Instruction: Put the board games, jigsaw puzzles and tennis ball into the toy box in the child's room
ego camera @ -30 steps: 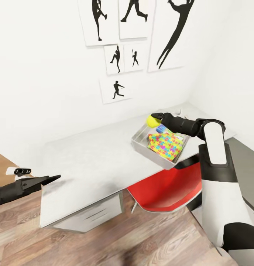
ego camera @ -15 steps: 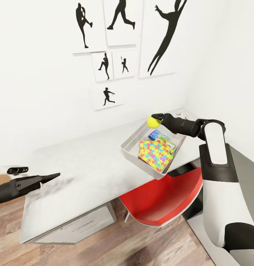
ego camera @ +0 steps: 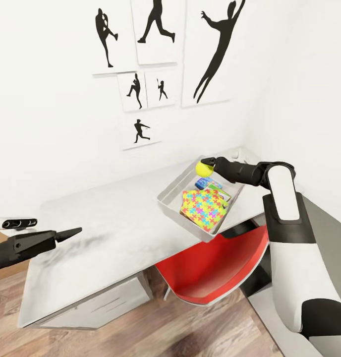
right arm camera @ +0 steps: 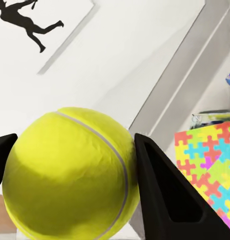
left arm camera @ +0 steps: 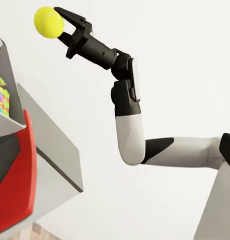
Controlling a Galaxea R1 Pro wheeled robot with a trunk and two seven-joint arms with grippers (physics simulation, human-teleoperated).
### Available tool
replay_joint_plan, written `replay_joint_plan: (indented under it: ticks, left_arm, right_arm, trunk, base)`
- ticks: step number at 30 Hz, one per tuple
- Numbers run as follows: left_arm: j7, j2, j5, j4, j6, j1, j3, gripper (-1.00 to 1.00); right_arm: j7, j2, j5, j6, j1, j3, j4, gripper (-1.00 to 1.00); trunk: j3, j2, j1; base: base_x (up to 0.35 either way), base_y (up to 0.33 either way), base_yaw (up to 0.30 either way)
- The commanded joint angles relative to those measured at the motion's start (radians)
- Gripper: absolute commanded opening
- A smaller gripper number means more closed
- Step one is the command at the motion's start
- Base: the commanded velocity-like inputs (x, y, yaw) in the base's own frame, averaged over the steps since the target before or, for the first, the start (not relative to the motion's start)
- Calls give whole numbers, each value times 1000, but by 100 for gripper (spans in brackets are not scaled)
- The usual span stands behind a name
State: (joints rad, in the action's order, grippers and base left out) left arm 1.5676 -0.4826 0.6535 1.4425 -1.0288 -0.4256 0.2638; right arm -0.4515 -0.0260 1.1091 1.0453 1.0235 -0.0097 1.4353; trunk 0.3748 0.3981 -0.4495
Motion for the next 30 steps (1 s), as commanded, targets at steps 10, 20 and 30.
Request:
replay_joint_plan:
  ticks: [10, 20, 30]
  left_arm:
    - [-45, 14, 0, 1, -10, -1, -17, 100]
    - [-47, 21, 0, 1, -11, -1, -21, 100]
    - [-46, 21, 0, 1, -11, -1, -18, 100]
  right_arm:
    - [-23, 1, -111, 2, 1, 24, -17, -100]
    - [-25, 21, -233, 1, 4, 23, -189, -100]
    - [-26, 82, -382, -17, 44, 23, -313, -100]
  trunk:
    - [2, 2, -1]
    - [2, 2, -1]
    - [2, 2, -1]
  base:
    - [44, -300, 0]
    - [129, -85, 0]
    - [52, -124, 0]
